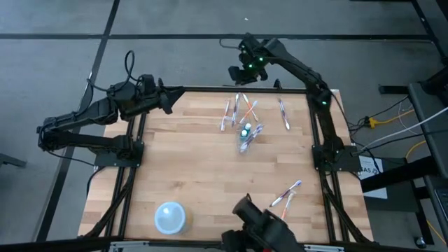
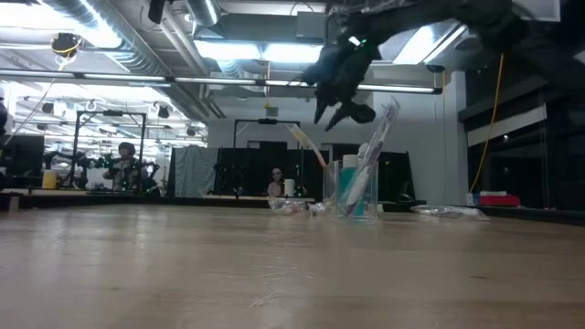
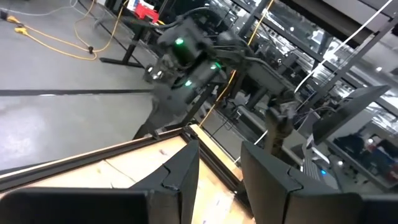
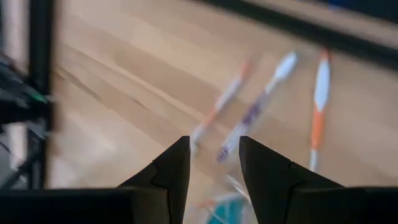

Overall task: Pick & Place toothbrushing station
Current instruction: Put the purple toothbrush into the transparent organizer

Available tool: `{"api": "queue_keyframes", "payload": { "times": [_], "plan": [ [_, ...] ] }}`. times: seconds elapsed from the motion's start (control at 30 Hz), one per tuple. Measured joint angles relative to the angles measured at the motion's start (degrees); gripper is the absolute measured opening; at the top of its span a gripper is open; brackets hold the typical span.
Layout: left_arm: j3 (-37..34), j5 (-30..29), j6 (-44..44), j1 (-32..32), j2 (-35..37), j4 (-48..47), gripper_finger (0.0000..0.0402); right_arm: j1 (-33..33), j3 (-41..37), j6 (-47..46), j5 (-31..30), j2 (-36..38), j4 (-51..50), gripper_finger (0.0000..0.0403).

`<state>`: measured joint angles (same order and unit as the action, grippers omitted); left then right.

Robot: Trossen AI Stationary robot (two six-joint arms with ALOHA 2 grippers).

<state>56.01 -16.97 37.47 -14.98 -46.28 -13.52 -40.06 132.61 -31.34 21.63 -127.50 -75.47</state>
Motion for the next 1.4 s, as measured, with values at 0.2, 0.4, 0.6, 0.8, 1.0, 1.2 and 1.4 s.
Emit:
{"api": "queue_keyframes", "payload": {
  "times": [0.2,0.4,0.6,0.8,1.0,1.2,1.4],
  "plan": [
    [0.0,0.49,1.44,0.06,0.25,0.29,0.0113,-1.88,-1.6,-1.21,3.73,-4.28,-6.05,0.0142],
    [0.04,2.3,1.48,0.69,0.35,3.51,0.0113,-2.9,-1.8,-3.35,3.41,-5.4,-5.23,0.0142],
    [0.04,3.59,1.9,2.14,0.35,4.88,0.0113,-2.62,-0.89,-6.47,3.17,-5.34,3.06,0.0142],
    [0.06,3.31,3.35,4.95,0.35,7.77,0.0113,-1.91,-0.89,-10.63,-1.27,-5.78,5.35,0.0142],
    [0.07,2.51,3.36,7.49,0.35,12.0,0.0113,-1.56,-0.89,-13.46,-1.23,-8.49,4.33,0.0139],
    [0.09,0.12,3.35,9.8,0.35,13.33,0.0113,-0.09,-0.89,-14.71,0.67,-11.0,4.65,0.0108],
    [0.09,-2.22,3.35,12.21,0.28,13.41,0.0113,0.16,-0.89,-14.43,1.77,-13.37,2.0,0.0064]
  ]
}}
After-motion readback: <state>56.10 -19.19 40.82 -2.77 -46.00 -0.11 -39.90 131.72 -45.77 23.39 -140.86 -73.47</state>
